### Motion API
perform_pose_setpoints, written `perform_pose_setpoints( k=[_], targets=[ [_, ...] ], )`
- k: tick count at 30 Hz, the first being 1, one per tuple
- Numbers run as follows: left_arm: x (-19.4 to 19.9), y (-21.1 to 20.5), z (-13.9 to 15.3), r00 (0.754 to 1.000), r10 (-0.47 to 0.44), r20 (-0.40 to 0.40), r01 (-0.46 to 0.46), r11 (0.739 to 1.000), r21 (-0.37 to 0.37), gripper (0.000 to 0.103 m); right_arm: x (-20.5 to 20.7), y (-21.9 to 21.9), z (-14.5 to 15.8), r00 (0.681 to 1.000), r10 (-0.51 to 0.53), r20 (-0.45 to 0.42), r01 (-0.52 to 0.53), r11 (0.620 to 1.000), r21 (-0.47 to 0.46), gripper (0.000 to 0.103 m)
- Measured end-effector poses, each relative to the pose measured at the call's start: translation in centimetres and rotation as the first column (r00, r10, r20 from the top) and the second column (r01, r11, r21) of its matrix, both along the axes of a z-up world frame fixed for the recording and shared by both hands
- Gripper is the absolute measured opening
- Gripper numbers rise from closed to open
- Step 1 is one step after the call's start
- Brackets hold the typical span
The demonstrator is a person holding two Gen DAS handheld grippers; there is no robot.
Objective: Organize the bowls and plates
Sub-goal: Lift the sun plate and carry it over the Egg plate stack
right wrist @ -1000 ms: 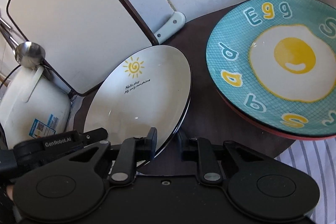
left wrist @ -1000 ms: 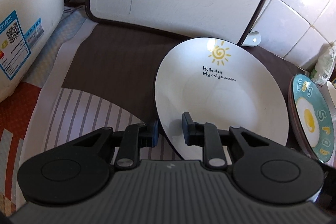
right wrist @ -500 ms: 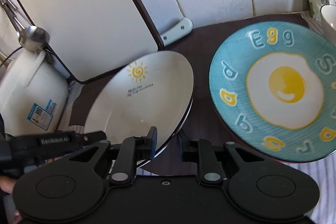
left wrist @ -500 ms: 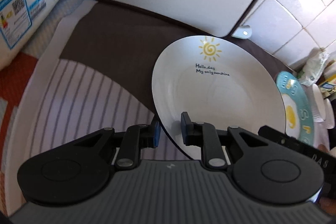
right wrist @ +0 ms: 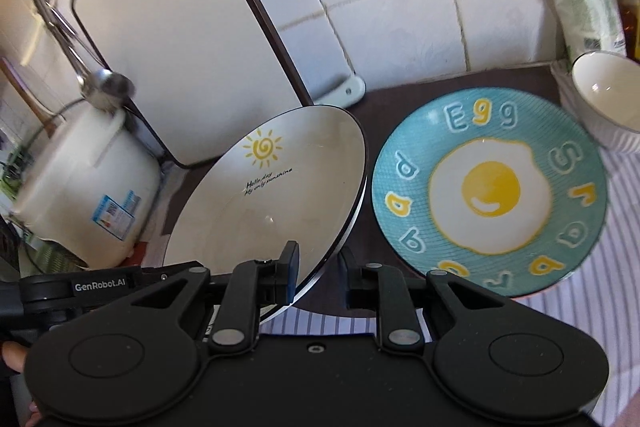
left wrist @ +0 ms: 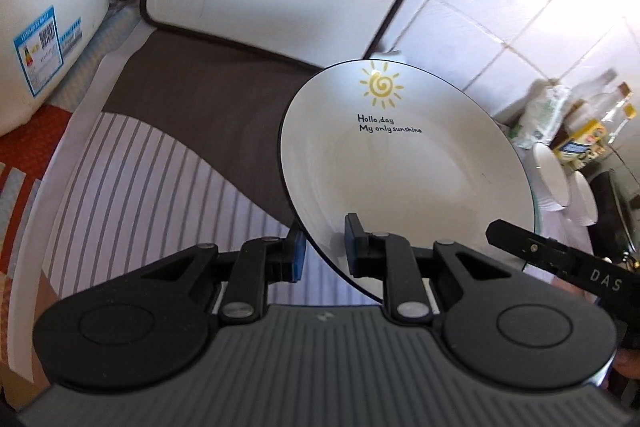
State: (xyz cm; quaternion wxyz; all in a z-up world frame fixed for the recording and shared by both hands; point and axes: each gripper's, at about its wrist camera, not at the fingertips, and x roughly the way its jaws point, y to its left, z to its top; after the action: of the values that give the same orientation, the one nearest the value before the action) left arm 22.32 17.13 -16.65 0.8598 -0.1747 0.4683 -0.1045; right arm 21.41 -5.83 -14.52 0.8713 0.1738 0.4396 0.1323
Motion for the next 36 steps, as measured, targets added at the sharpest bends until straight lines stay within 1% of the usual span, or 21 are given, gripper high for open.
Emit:
perform_pose_setpoints(
  k=[4,11,15,18,19,21,23,29,36],
  targets=[
    [-1.3,-1.2,2.3,0.999,-0.033,0.038,0.032,0.999,0.022,0.018,-1.3,-1.2,1.6,1.000,-0.002,0.022,0.001,1.000,0.025,0.025],
    [-1.9,-3.2,4.3,0.994,-0.086,0.067,0.086,0.996,-0.002,0.018,-2.9,-3.7,4.2,0.997,0.000,0.075,-0.002,1.000,0.019,0.025],
    [-1.7,-4.9,5.1,0.989,-0.120,0.082,0.120,0.993,0.001,0.018,-4.0,-5.1,4.9,0.992,-0.006,0.128,0.006,1.000,0.006,0.026],
    [-1.4,-6.5,5.6,0.984,-0.159,0.084,0.157,0.987,0.029,0.018,-4.4,-6.2,4.9,0.991,-0.029,0.130,0.028,1.000,0.012,0.026],
    [-1.2,-6.9,5.6,0.983,-0.169,0.072,0.167,0.985,0.031,0.018,-4.4,-6.7,4.8,0.991,-0.040,0.125,0.038,0.999,0.016,0.026],
    [-0.7,-7.6,5.7,0.982,-0.180,0.060,0.180,0.984,0.017,0.018,-4.6,-7.9,4.8,0.990,-0.060,0.126,0.056,0.998,0.037,0.026],
    [-0.5,-8.6,5.6,0.979,-0.194,0.061,0.193,0.981,0.019,0.018,-4.6,-8.8,4.7,0.990,-0.074,0.122,0.068,0.996,0.049,0.026],
    [0.8,-11.4,4.5,0.973,-0.225,0.054,0.224,0.974,0.029,0.018,-4.8,-10.8,4.1,0.987,-0.105,0.122,0.101,0.994,0.037,0.027],
    [2.6,-14.8,2.4,0.964,-0.265,0.016,0.264,0.964,0.035,0.018,-4.5,-13.7,2.6,0.985,-0.155,0.080,0.152,0.988,0.041,0.027]
  ],
)
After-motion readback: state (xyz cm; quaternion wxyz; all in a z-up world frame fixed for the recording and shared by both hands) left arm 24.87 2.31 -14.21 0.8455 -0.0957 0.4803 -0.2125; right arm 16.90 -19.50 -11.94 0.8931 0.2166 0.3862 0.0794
